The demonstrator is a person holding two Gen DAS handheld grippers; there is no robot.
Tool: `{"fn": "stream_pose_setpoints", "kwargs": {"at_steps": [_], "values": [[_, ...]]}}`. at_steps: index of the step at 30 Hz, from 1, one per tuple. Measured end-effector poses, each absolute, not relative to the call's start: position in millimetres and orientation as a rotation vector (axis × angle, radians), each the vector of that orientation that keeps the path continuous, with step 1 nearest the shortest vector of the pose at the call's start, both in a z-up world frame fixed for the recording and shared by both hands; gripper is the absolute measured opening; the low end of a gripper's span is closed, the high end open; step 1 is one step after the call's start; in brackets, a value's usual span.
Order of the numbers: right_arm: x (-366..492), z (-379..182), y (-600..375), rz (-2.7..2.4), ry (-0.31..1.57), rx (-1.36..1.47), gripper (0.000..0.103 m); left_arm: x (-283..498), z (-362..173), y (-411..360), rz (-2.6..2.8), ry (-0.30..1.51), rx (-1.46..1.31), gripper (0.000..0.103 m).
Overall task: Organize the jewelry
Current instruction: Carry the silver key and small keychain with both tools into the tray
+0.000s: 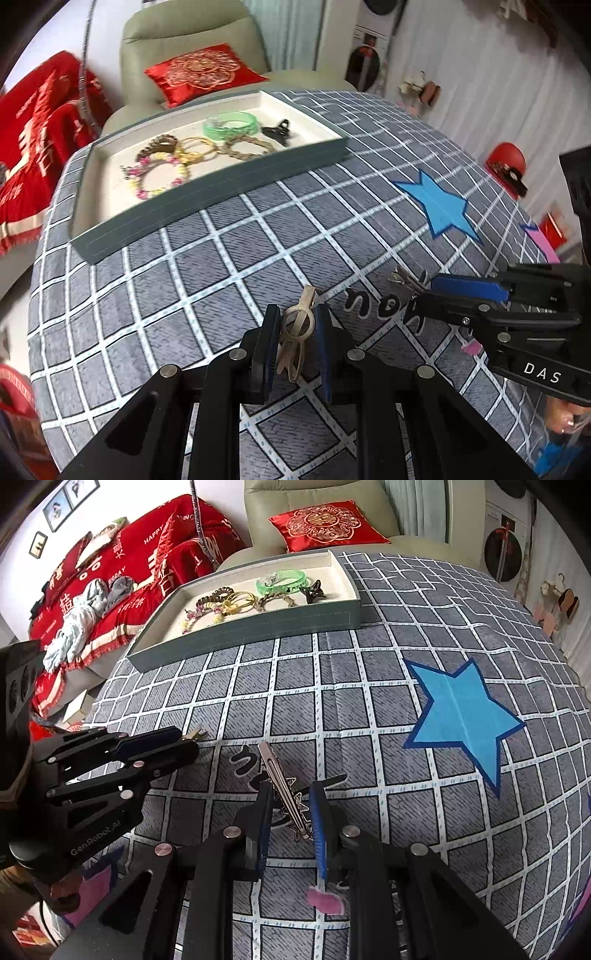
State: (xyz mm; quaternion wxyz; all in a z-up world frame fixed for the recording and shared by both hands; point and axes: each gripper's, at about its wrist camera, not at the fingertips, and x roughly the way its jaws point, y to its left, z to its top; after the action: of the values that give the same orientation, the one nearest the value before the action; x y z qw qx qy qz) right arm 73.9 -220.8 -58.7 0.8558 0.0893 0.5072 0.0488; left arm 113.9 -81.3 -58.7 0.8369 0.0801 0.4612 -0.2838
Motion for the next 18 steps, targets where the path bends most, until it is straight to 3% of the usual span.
{"fn": "stream_pose_setpoints", "kwargs": {"at_steps": [18], "values": [[90.5,-47.7,-218.2,0.106,1.047,0.228,0.022,121.7,-42.2,-48.9,-0.434,0.931,0.069,0.036]]}}
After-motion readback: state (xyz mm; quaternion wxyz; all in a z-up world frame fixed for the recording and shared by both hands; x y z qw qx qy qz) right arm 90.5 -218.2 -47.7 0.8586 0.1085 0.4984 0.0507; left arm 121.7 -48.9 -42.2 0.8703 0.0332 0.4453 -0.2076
